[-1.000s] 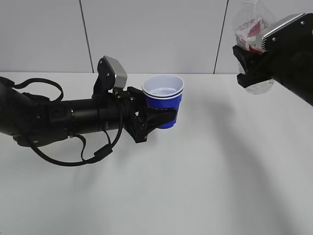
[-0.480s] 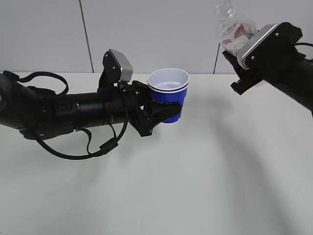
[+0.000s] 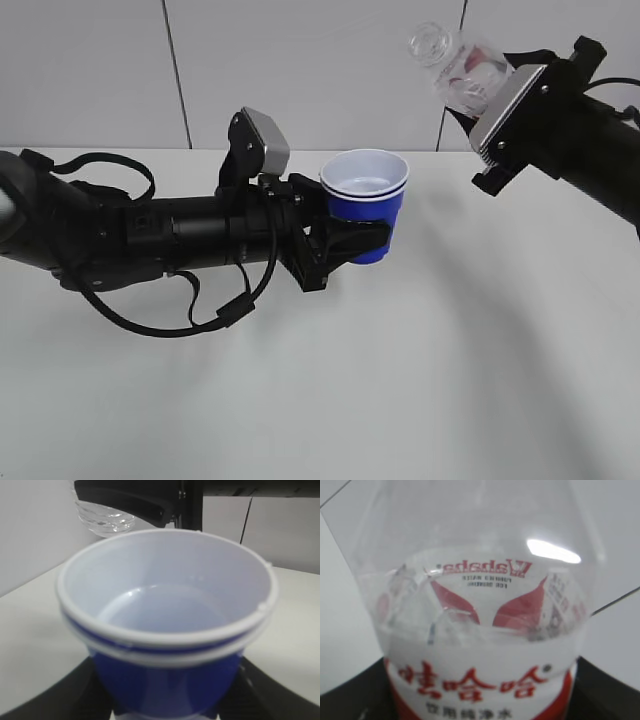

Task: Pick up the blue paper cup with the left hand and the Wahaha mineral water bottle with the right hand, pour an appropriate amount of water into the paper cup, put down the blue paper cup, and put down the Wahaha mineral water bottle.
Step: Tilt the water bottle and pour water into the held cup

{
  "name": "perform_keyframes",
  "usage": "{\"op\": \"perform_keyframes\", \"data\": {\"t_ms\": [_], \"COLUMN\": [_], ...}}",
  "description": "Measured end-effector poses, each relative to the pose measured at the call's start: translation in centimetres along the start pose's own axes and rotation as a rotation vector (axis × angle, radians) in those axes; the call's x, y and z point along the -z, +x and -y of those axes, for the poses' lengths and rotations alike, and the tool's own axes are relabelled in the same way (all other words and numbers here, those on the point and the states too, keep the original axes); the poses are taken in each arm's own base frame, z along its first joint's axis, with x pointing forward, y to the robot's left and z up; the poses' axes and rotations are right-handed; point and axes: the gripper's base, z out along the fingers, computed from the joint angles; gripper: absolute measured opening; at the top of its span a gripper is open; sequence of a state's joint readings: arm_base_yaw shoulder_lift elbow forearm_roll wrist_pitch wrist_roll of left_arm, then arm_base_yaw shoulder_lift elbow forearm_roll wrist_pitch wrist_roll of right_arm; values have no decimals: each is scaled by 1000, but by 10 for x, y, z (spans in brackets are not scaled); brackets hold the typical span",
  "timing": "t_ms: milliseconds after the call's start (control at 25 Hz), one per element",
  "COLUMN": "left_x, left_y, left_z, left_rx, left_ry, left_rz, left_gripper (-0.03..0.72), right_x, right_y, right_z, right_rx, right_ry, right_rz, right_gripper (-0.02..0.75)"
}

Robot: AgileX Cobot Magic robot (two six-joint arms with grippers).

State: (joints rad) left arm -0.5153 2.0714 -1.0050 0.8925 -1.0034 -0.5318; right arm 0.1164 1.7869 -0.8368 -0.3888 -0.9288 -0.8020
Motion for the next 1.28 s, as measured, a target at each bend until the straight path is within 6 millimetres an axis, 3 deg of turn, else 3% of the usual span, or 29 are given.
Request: {"op": "perform_keyframes", "data": {"t_ms": [1280], "left_x": [-1], "left_y": [-1], "left_z": [2], "left_rx": [4], "left_ry": [16], "left_rz": [11], "left_gripper": [426], "right_x": [0], "right_y": [-6], "right_z": [-2], "right_rx": [286], "right_ry": [-15], "right_rz": [71], "right_gripper": [470]}}
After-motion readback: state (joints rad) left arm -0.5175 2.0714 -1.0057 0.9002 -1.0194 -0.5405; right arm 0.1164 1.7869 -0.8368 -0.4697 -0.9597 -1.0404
